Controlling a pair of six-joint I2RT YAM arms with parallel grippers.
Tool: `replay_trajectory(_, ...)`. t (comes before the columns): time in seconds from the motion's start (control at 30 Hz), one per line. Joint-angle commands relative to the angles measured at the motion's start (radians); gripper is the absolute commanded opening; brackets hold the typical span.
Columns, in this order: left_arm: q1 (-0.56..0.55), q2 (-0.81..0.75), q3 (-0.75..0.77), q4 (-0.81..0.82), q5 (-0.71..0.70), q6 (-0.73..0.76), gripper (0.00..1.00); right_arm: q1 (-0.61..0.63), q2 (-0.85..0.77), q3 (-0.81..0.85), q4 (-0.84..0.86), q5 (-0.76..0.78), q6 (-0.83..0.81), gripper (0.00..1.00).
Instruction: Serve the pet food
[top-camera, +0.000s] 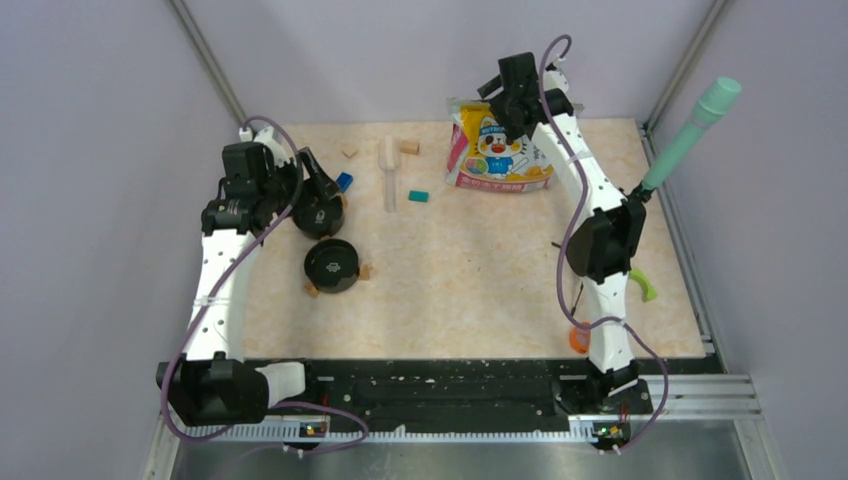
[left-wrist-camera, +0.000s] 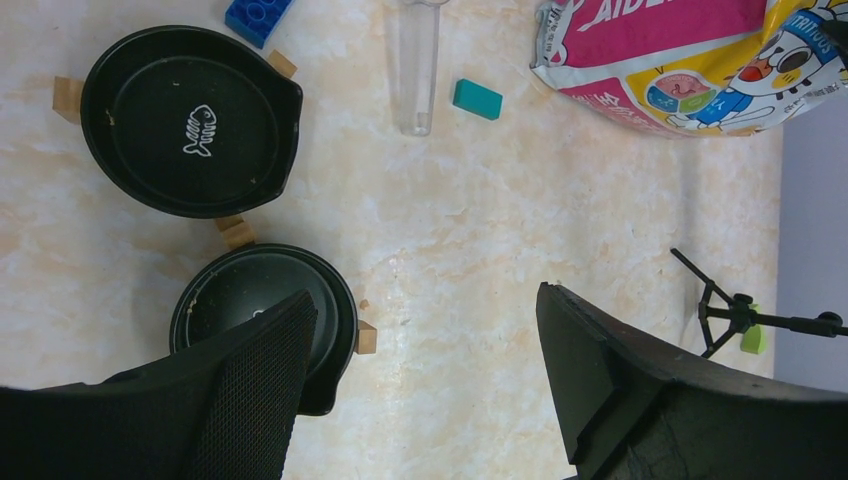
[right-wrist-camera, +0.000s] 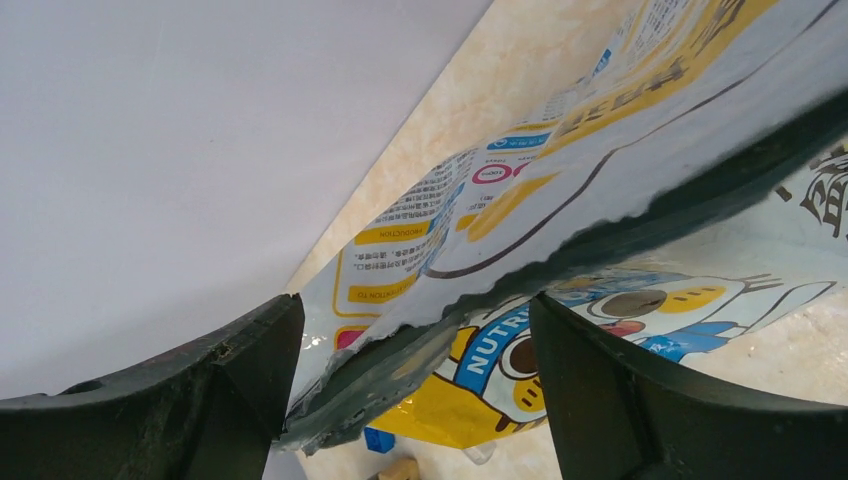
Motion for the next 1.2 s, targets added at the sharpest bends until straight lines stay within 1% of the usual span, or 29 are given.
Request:
replay_trajectory(0.0, 0.004, 0.008, -0.011, 0.013, 0.002, 0.019, 0.85, -0.007, 0.002, 0.051, 0.038, 0.025, 0.018, 0.78)
replay_trajectory(0.03, 0.004, 0.009, -0.011, 0.013, -0.001, 0.02, 0.85, -0.006, 0.003, 0.048, 0.041, 0.019, 0.019, 0.71)
replay_trajectory(0.07, 0.005, 0.01, -0.01, 0.014, -0.004, 0.02, 0.85, -0.005, 0.004, 0.042, 0.051, 0.007, 0.019, 0.61)
replay_trajectory(0.1, 0.004, 0.012, -0.011, 0.015, -0.006, 0.018, 0.85, -0.006, 0.006, 0.038, 0.054, -0.003, 0.02, 0.49)
replay_trajectory(0.2, 0.004, 0.017, -0.008, 0.016, -0.005, 0.015, 0.85, -0.005, 0.003, 0.036, 0.055, -0.009, 0.012, 0.07)
replay_trajectory(0.23, 0.005, 0.018, -0.008, 0.017, -0.005, 0.014, 0.85, -0.004, -0.001, 0.034, 0.057, -0.009, 0.0, 0.0)
replay_trajectory(0.33, 0.004, 0.021, -0.013, 0.02, -0.005, 0.011, 0.85, -0.003, -0.02, 0.027, 0.082, -0.033, -0.06, 0.0)
replay_trajectory(0.4, 0.005, 0.022, -0.015, 0.021, -0.002, 0.009, 0.85, -0.009, -0.032, 0.034, 0.1, -0.107, -0.113, 0.0)
replay_trajectory(0.53, 0.005, 0.035, -0.014, 0.026, 0.015, -0.004, 0.84, -0.015, -0.068, 0.059, -0.011, -0.185, -0.186, 0.0)
replay_trajectory(0.6, 0.005, 0.044, -0.006, 0.027, 0.028, -0.013, 0.84, -0.017, -0.118, 0.011, -0.035, -0.221, -0.232, 0.0)
replay_trajectory(0.67, 0.005, 0.05, -0.001, 0.039, 0.073, -0.031, 0.84, -0.016, -0.189, -0.062, -0.03, -0.277, -0.32, 0.0)
replay_trajectory(0.8, 0.005, 0.033, -0.032, 0.134, 0.169, -0.096, 0.85, -0.017, -0.313, -0.18, -0.083, -0.378, -0.443, 0.0)
replay_trajectory(0.93, 0.0, 0.053, -0.006, 0.149, 0.182, -0.126, 0.84, -0.015, -0.424, -0.254, -0.173, -0.451, -0.553, 0.0)
replay_trajectory(1.0, -0.006, 0.068, 0.018, 0.143, 0.188, -0.132, 0.84, -0.013, -0.477, -0.292, -0.201, -0.516, -0.624, 0.0)
replay_trajectory(1.1, -0.025, 0.086, 0.045, 0.145, 0.189, -0.144, 0.84, -0.004, -0.537, -0.326, -0.286, -0.586, -0.721, 0.0)
replay_trajectory(1.17, -0.045, 0.097, 0.06, 0.169, 0.189, -0.167, 0.84, 0.012, -0.57, -0.341, -0.348, -0.604, -0.779, 0.0)
